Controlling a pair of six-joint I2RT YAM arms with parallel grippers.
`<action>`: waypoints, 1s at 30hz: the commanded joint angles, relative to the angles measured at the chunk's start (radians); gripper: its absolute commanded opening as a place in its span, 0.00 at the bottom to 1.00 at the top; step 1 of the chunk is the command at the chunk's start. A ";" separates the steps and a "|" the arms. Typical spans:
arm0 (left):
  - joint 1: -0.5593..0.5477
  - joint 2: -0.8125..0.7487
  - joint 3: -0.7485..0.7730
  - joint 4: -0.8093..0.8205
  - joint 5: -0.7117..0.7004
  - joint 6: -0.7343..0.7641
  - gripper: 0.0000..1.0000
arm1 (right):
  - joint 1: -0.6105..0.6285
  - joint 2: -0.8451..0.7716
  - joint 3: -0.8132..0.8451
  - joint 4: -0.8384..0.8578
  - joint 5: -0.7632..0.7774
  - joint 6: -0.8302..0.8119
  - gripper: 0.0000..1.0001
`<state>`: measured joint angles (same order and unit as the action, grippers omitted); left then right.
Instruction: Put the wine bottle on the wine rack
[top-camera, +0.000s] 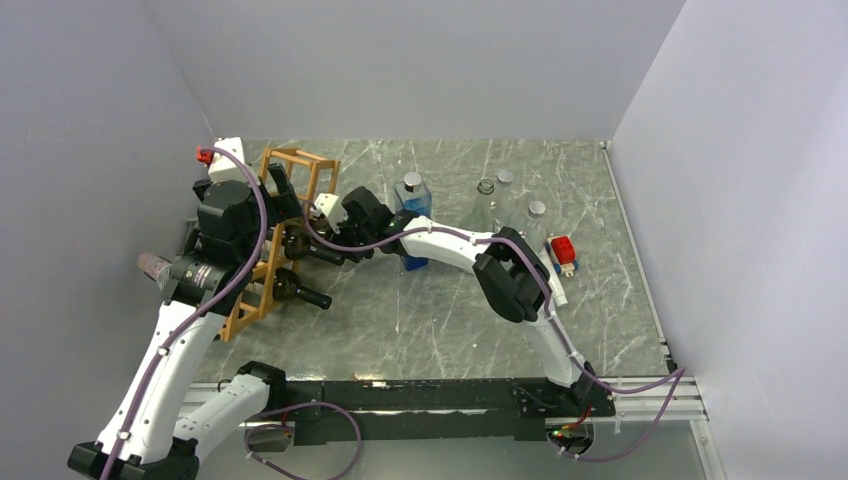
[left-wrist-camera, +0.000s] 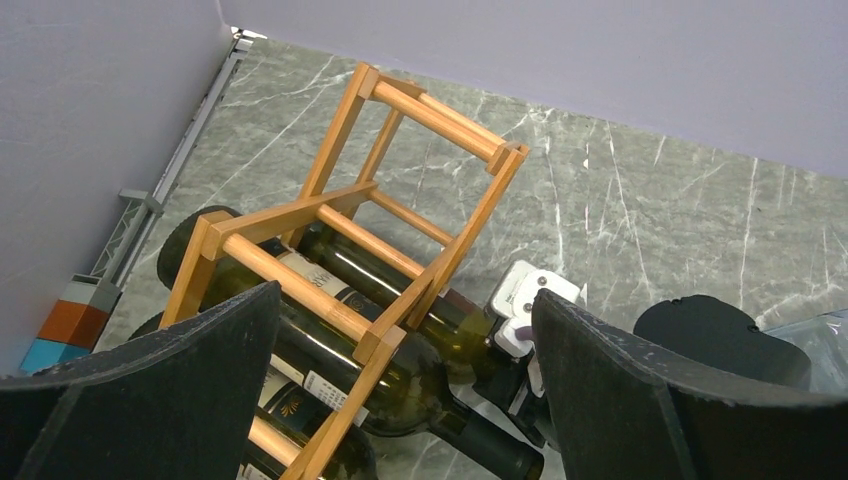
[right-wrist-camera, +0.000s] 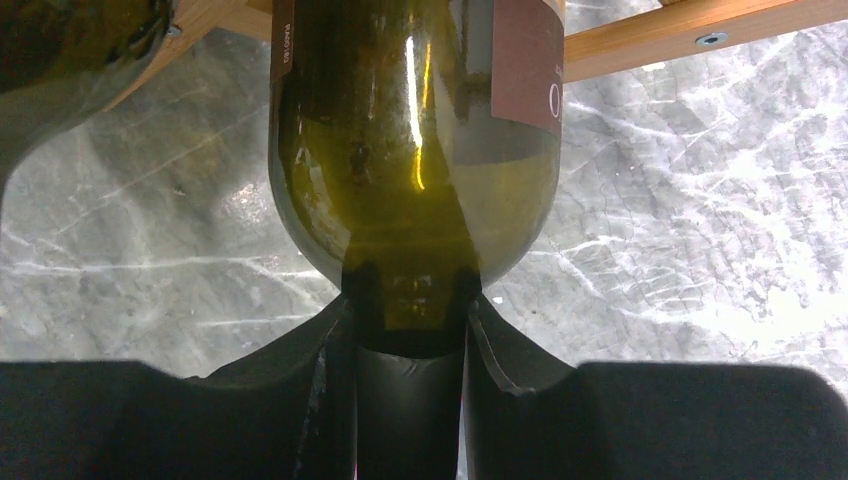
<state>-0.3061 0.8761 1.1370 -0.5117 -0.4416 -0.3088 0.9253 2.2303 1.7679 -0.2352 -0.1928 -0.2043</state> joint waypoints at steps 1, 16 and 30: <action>0.007 -0.022 -0.001 0.050 0.009 0.011 0.99 | 0.001 -0.013 0.090 0.185 -0.044 0.036 0.00; 0.007 -0.025 -0.010 0.058 0.014 0.016 0.99 | 0.002 0.053 0.185 0.168 -0.070 0.126 0.22; 0.007 -0.032 -0.010 0.056 0.020 0.019 0.99 | 0.001 0.041 0.145 0.154 0.009 0.179 0.69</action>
<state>-0.3042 0.8612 1.1316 -0.4931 -0.4362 -0.3012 0.9241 2.3451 1.9186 -0.1631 -0.2073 -0.0303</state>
